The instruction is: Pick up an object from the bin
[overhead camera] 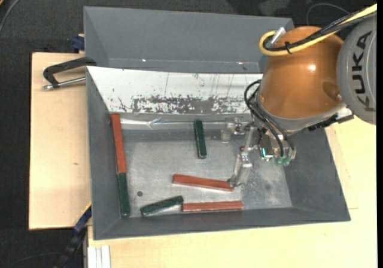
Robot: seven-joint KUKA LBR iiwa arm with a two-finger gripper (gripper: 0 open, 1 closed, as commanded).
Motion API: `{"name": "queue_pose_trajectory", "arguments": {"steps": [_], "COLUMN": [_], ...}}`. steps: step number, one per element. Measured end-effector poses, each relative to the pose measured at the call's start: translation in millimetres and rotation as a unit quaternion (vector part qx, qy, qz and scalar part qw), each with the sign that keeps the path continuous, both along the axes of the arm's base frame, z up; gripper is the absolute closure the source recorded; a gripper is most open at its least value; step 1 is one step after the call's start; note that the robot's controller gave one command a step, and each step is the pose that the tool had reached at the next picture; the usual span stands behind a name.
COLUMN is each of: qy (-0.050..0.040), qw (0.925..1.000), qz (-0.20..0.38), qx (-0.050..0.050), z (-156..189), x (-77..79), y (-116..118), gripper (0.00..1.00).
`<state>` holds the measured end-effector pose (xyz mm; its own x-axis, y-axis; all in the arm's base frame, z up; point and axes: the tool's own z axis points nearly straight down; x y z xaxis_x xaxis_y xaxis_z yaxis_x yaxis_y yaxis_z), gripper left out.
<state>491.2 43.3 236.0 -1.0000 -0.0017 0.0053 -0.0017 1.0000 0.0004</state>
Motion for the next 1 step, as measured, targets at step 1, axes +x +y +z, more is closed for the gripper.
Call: {"name": "queue_pose_trajectory", "arguments": {"steps": [1], "qy": [0.0008], "qw": [1.0000], "qz": [0.002], "qx": [0.000], "z": [-169.4], "x": [1.3], "y": [23.2], "gripper": [0.00]}}
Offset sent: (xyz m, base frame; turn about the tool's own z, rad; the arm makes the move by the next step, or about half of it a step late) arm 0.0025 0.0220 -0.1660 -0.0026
